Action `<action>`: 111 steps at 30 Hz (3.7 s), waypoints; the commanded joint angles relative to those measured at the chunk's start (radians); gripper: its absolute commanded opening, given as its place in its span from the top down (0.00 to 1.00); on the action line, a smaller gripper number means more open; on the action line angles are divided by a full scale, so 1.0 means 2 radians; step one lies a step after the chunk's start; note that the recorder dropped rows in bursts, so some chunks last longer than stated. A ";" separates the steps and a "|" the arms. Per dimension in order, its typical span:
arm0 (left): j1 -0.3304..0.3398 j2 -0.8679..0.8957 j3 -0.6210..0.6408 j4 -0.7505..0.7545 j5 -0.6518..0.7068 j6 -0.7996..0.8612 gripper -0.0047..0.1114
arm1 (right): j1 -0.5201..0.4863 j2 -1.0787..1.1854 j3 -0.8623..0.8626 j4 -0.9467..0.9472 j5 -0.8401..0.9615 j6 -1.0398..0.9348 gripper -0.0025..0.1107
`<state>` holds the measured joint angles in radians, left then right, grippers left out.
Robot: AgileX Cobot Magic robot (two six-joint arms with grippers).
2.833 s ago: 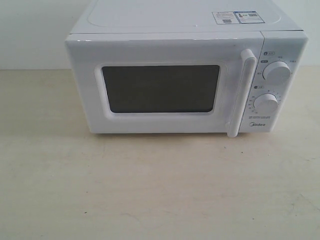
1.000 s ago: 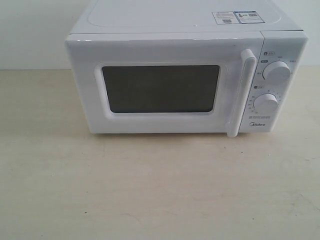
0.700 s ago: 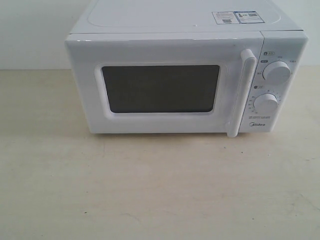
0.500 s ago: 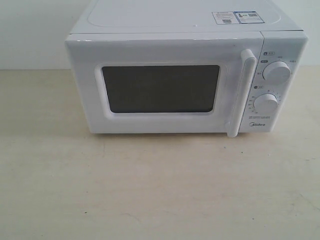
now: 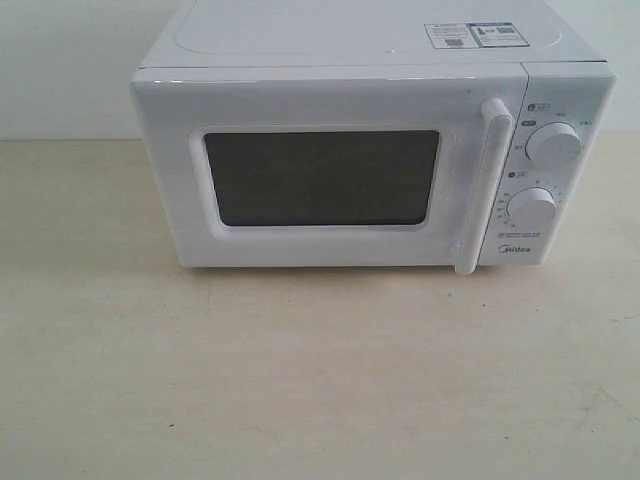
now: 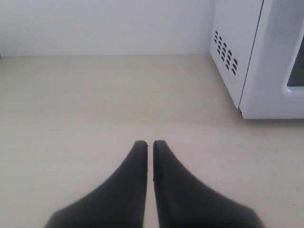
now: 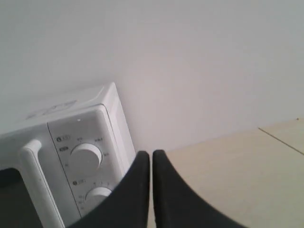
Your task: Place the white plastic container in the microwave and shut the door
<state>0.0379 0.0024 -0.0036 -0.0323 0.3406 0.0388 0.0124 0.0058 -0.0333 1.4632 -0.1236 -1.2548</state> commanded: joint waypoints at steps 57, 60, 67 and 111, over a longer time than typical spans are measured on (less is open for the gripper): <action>0.000 -0.001 0.002 0.000 -0.001 0.004 0.92 | -0.002 -0.003 0.017 -0.732 0.236 0.646 0.98; 0.000 -0.001 0.002 0.000 -0.001 0.004 0.92 | -0.002 -0.003 0.017 -0.732 0.236 0.649 0.98; 0.000 -0.001 0.002 0.000 -0.001 0.004 0.92 | -0.002 -0.003 0.017 -0.732 0.236 0.649 0.98; 0.000 -0.001 0.002 0.000 -0.001 0.004 0.92 | -0.002 -0.003 0.017 -0.732 0.236 0.649 0.98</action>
<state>0.0379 0.0024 -0.0036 -0.0323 0.3406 0.0431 0.0124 0.0049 -0.0003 0.0000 0.3536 0.0382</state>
